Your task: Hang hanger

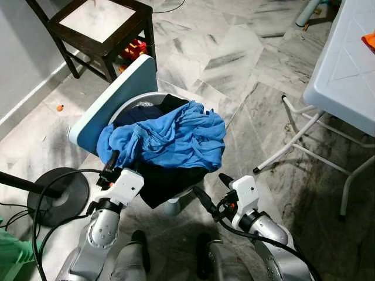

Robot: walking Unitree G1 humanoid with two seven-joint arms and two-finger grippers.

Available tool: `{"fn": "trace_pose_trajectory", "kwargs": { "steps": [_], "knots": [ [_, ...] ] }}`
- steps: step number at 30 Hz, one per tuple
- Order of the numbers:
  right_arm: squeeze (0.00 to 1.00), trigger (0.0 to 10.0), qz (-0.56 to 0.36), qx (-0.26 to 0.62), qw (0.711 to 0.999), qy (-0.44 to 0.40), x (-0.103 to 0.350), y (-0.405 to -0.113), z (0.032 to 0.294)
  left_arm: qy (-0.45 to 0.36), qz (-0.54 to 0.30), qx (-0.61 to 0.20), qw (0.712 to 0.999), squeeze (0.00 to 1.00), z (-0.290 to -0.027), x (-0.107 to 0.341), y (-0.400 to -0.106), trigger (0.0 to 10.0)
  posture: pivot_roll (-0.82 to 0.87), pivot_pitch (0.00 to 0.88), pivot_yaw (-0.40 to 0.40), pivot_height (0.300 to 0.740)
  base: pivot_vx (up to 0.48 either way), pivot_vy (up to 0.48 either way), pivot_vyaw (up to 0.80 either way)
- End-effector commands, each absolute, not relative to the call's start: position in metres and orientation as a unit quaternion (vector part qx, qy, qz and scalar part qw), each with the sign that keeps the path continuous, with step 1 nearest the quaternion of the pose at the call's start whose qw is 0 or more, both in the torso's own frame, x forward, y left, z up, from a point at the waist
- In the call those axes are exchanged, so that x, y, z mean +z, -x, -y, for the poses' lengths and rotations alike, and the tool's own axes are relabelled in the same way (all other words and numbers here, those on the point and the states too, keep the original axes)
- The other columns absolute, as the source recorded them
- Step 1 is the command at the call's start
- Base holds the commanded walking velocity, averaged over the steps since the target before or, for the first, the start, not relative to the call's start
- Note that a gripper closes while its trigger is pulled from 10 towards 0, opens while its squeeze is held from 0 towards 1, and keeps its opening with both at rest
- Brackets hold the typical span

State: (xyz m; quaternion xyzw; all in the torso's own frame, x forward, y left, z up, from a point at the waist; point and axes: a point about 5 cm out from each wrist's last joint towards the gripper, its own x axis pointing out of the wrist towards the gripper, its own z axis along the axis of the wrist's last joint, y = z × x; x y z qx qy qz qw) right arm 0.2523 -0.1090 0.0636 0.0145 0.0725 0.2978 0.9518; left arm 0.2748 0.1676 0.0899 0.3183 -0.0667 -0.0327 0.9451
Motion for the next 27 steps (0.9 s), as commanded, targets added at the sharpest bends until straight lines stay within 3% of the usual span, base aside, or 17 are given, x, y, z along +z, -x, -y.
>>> {"fn": "trace_pose_trajectory", "kwargs": {
  "steps": [1,15,16,17,18,26,27],
  "knots": [
    [0.0,10.0,-0.093,0.302,0.948,-0.016,0.054,-0.246,0.108,-0.313,0.053,-0.037,0.947,1.0,-0.168,0.088,-0.276,10.0,-0.01,0.346,-0.07,0.74,0.0,0.0,0.0],
    [0.0,10.0,-0.092,0.3,0.949,-0.016,0.053,-0.245,0.107,-0.25,-0.014,-0.048,0.967,1.0,-0.166,0.078,-0.298,10.0,-0.03,0.341,-0.06,0.74,0.0,0.0,0.0],
    [0.0,10.0,-0.093,0.3,0.949,-0.016,0.053,-0.245,0.107,-0.248,-0.013,-0.053,0.967,0.44,-0.165,0.078,-0.298,10.0,-0.03,0.341,-0.059,0.74,0.0,0.0,0.0],
    [0.0,10.0,-0.093,0.3,0.949,-0.016,0.053,-0.245,0.107,-0.247,-0.011,-0.056,0.967,0.44,-0.164,0.078,-0.299,10.0,-0.03,0.342,-0.059,0.74,0.0,0.0,0.0],
    [0.0,10.0,-0.093,0.3,0.949,-0.016,0.053,-0.245,0.107,-0.244,-0.01,-0.059,0.968,0.04,-0.164,0.078,-0.299,10.0,-0.03,0.342,-0.059,0.74,0.0,0.0,0.0],
    [0.0,10.0,-0.093,0.301,0.949,-0.016,0.052,-0.245,0.106,-0.236,-0.005,-0.085,0.968,0.0,-0.159,0.083,-0.306,10.0,-0.03,0.344,-0.06,0.74,0.0,0.0,0.0],
    [0.0,10.0,-0.093,0.3,0.949,-0.016,0.052,-0.245,0.106,-0.235,-0.007,-0.088,0.968,0.0,-0.159,0.083,-0.307,5.4,-0.03,0.344,-0.06,0.74,0.0,0.0,0.0]
  ]
}}
